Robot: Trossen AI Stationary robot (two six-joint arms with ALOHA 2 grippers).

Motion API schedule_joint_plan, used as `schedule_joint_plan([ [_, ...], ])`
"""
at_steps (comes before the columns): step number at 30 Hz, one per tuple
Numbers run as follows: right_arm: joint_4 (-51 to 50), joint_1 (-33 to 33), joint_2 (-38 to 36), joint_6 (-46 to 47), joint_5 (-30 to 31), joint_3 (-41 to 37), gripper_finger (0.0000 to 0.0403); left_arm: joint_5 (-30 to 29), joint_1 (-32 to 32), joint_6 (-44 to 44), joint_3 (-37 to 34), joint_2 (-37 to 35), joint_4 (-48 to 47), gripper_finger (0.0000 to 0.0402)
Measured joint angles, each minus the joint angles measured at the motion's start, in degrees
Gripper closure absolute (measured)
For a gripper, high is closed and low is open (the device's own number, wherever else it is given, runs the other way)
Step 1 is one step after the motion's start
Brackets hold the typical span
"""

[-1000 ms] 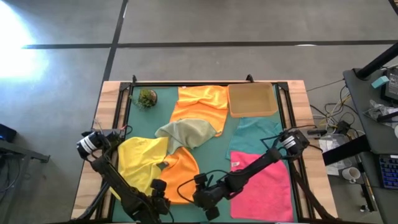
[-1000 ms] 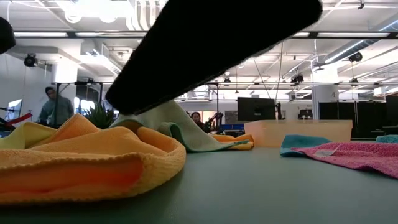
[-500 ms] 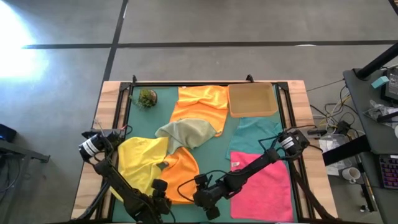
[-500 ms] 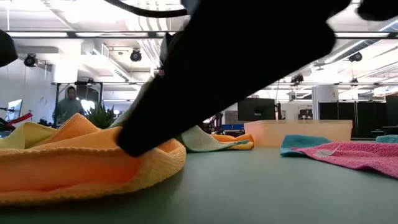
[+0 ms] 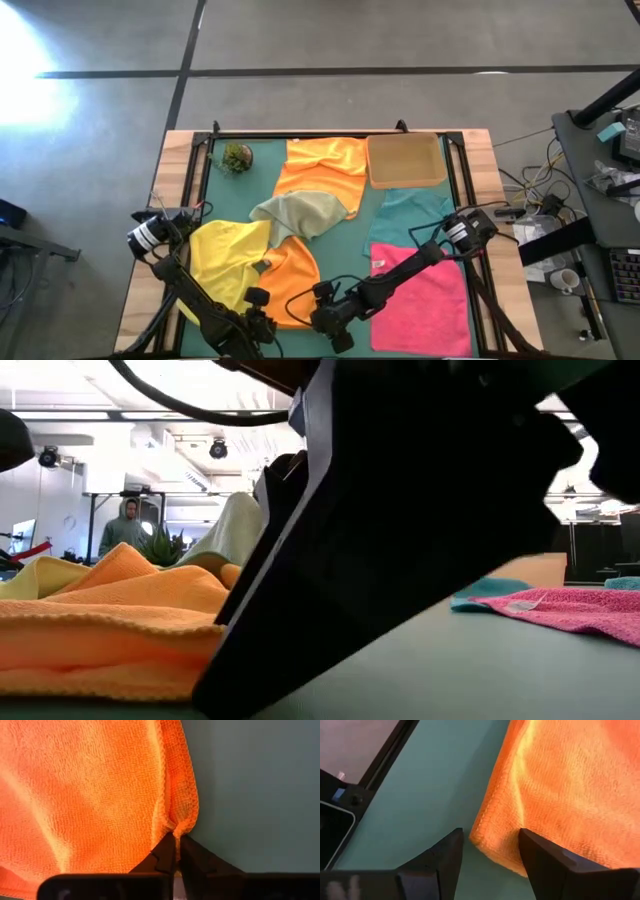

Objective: Fold microfiber towels
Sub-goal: Fold the bottom orange towel

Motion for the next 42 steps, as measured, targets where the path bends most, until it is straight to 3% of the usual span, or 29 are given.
schedule_joint_plan([
  [5,-0.1,-0.1,0.0,1.4,-0.1,0.0,0.0238,0.2,0.1,-0.1,-0.1,-0.7,0.1,0.0400],
  [14,-1.4,-0.1,-0.8,6.3,-0.1,0.1,0.0384,1.8,0.4,0.0,0.9,-1.7,0.5,0.0401],
  [25,-5.4,0.0,-6.6,9.7,-0.2,0.0,0.0393,2.4,1.0,0.0,1.9,-5.7,-0.4,0.0401],
  [34,-11.4,0.3,-13.3,12.2,1.8,0.0,0.0394,7.6,2.8,0.0,2.6,-12.5,-3.4,0.0401],
  [42,-15.4,1.2,-16.8,19.6,1.6,0.1,0.0394,10.8,4.4,-7.5,5.2,-17.0,-1.0,0.0402],
])
